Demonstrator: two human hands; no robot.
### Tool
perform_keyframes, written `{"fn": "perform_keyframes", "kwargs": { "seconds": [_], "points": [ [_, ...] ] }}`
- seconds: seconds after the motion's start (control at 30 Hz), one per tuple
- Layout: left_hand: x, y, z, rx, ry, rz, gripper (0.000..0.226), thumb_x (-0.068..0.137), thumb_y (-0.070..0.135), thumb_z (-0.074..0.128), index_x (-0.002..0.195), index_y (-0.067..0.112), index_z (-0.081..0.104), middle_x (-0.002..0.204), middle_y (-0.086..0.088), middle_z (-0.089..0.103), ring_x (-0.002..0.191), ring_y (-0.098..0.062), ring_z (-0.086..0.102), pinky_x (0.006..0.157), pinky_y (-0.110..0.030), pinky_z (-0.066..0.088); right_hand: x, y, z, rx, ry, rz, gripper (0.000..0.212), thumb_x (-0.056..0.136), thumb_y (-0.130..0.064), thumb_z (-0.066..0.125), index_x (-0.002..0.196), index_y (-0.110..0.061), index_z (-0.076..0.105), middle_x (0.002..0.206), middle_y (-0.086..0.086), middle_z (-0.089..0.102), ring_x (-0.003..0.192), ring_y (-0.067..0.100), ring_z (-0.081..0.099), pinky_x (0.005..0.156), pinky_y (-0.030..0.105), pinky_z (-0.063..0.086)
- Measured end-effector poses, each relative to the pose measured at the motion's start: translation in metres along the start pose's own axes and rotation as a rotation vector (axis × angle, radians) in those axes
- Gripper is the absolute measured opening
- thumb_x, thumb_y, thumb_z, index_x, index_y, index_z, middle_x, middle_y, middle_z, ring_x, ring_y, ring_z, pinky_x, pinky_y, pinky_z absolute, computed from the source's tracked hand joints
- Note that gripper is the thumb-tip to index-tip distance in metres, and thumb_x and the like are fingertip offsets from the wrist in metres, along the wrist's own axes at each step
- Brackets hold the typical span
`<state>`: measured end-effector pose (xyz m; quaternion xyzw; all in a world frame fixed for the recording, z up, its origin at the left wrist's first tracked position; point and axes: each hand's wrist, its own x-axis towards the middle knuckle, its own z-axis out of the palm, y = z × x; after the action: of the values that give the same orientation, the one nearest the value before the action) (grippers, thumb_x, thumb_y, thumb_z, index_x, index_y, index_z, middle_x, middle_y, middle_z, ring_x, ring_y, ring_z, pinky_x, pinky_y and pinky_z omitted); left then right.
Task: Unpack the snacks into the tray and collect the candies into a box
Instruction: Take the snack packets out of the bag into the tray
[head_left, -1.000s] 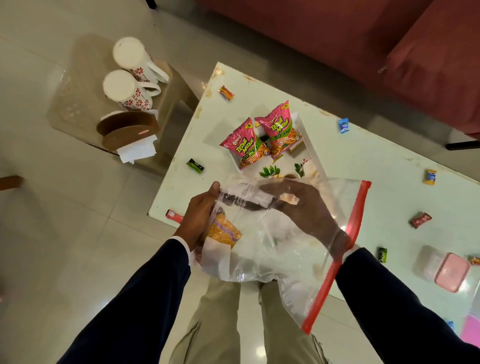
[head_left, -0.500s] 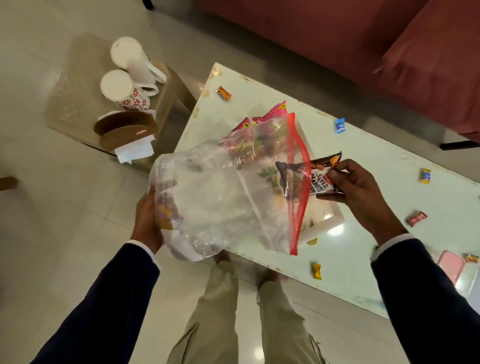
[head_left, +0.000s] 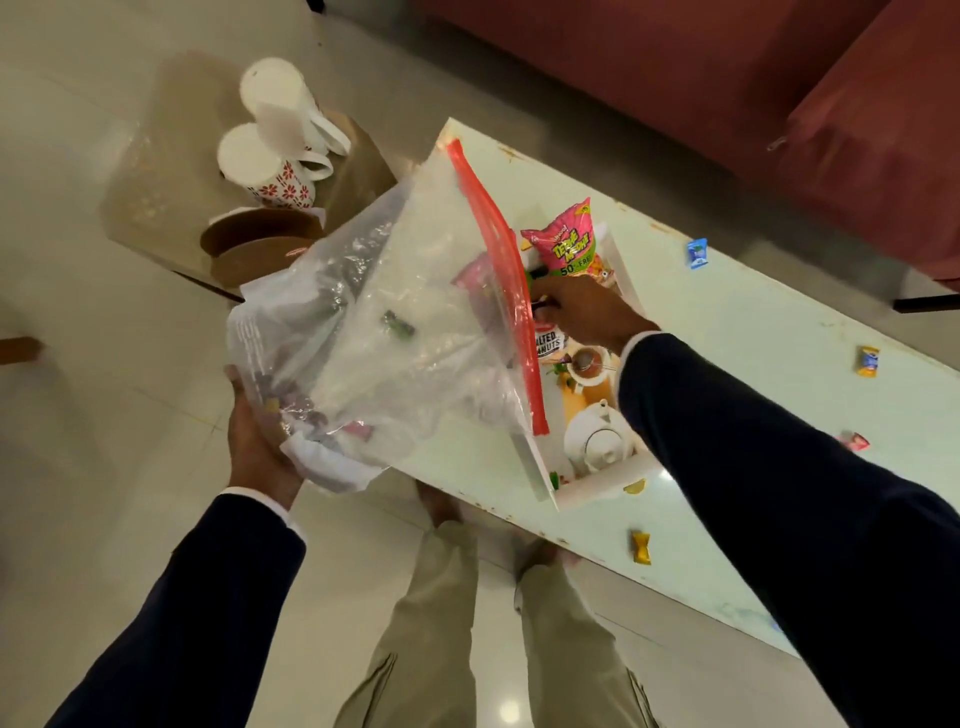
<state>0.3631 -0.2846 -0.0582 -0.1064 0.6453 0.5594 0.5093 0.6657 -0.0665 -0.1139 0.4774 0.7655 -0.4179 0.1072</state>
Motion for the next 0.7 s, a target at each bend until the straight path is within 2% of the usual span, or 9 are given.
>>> {"fn": "perform_keyframes", "kwargs": {
  "seconds": [0.1, 0.2, 0.27, 0.3, 0.37, 0.43, 0.53, 0.6, 0.7],
  "points": [
    [0.006, 0.004, -0.003, -0.043, -0.011, -0.022, 0.058, 0.097, 0.072, 0.033, 0.106, 0.038, 0.079, 0.097, 0.007, 0.059, 0.095, -0.02, 0.053, 0.076, -0.038, 0.045, 0.015, -0.004, 0.014, 0.016, 0.072, -0.018, 0.013, 0.095, -0.018, 0.063, 0.107, -0.02, 0.068, 0.097, -0.006, 0.065, 0.088, 0.019, 0.066, 0.083, 0.041, 0.057],
    [0.007, 0.003, -0.008, -0.083, -0.052, -0.04, 0.056, 0.096, 0.07, 0.034, 0.108, 0.037, 0.078, 0.113, 0.005, 0.064, 0.108, -0.024, 0.058, 0.089, -0.045, 0.046, 0.008, 0.0, 0.027, 0.276, 0.322, 0.048, 0.041, 0.081, -0.023, 0.082, 0.115, -0.019, 0.061, 0.116, 0.002, 0.056, 0.099, 0.014, 0.059, 0.086, 0.023, 0.054],
    [0.001, 0.004, -0.005, -0.121, -0.067, -0.048, 0.057, 0.097, 0.067, 0.033, 0.101, 0.036, 0.08, 0.125, 0.004, 0.069, 0.116, -0.025, 0.066, 0.098, -0.05, 0.05, -0.003, 0.01, 0.038, 0.455, 0.455, 0.148, 0.061, 0.069, -0.029, 0.09, 0.118, -0.026, 0.054, 0.123, 0.002, 0.052, 0.109, 0.017, 0.056, 0.09, 0.024, 0.051],
    [-0.002, 0.004, -0.002, -0.121, -0.065, -0.047, 0.059, 0.098, 0.066, 0.031, 0.1, 0.035, 0.081, 0.123, 0.004, 0.072, 0.11, -0.022, 0.071, 0.092, -0.05, 0.056, -0.009, 0.014, 0.044, 0.476, 0.472, 0.204, 0.067, 0.065, -0.033, 0.092, 0.119, -0.027, 0.052, 0.124, 0.002, 0.051, 0.112, 0.02, 0.055, 0.092, 0.031, 0.052],
    [-0.002, 0.002, -0.001, -0.094, -0.029, -0.058, 0.059, 0.101, 0.064, 0.029, 0.104, 0.031, 0.077, 0.094, 0.006, 0.077, 0.081, -0.015, 0.076, 0.066, -0.038, 0.064, -0.015, 0.02, 0.057, 0.468, 0.41, 0.304, 0.079, 0.061, -0.032, 0.095, 0.125, -0.02, 0.05, 0.126, 0.006, 0.05, 0.115, 0.023, 0.054, 0.095, 0.041, 0.052],
    [0.0, 0.0, -0.001, -0.065, 0.008, -0.063, 0.057, 0.101, 0.065, 0.028, 0.113, 0.029, 0.07, 0.066, 0.01, 0.063, 0.057, -0.009, 0.065, 0.053, -0.025, 0.057, -0.016, 0.019, 0.065, 0.492, 0.315, 0.354, 0.08, 0.065, -0.024, 0.094, 0.131, -0.01, 0.05, 0.126, 0.008, 0.056, 0.113, 0.023, 0.058, 0.092, 0.041, 0.052],
    [0.003, -0.003, -0.002, -0.052, 0.003, -0.081, 0.06, 0.099, 0.068, 0.032, 0.101, 0.031, 0.078, 0.056, 0.01, 0.046, 0.048, -0.007, 0.048, 0.058, -0.026, 0.05, -0.012, 0.012, 0.07, 0.488, 0.295, 0.357, 0.071, 0.072, -0.035, 0.087, 0.13, -0.012, 0.053, 0.121, 0.004, 0.065, 0.109, 0.024, 0.064, 0.092, 0.042, 0.055],
    [-0.001, -0.003, 0.002, -0.033, -0.024, -0.107, 0.061, 0.098, 0.069, 0.033, 0.087, 0.031, 0.079, 0.053, 0.01, 0.044, 0.045, -0.007, 0.046, 0.053, -0.024, 0.051, -0.012, 0.01, 0.068, 0.446, 0.322, 0.361, 0.074, 0.069, -0.047, 0.082, 0.129, -0.013, 0.054, 0.121, 0.006, 0.065, 0.105, 0.025, 0.064, 0.09, 0.044, 0.056],
    [-0.014, 0.0, 0.017, -0.007, -0.158, -0.113, 0.063, 0.096, 0.069, 0.032, 0.076, 0.031, 0.079, 0.051, 0.012, 0.055, 0.045, -0.006, 0.056, 0.055, -0.028, 0.058, -0.031, -0.003, 0.045, 0.493, 0.336, 0.422, 0.069, 0.066, -0.045, 0.078, 0.121, -0.009, 0.057, 0.118, 0.014, 0.064, 0.086, 0.024, 0.064, 0.067, 0.033, 0.054]
  ]
}}
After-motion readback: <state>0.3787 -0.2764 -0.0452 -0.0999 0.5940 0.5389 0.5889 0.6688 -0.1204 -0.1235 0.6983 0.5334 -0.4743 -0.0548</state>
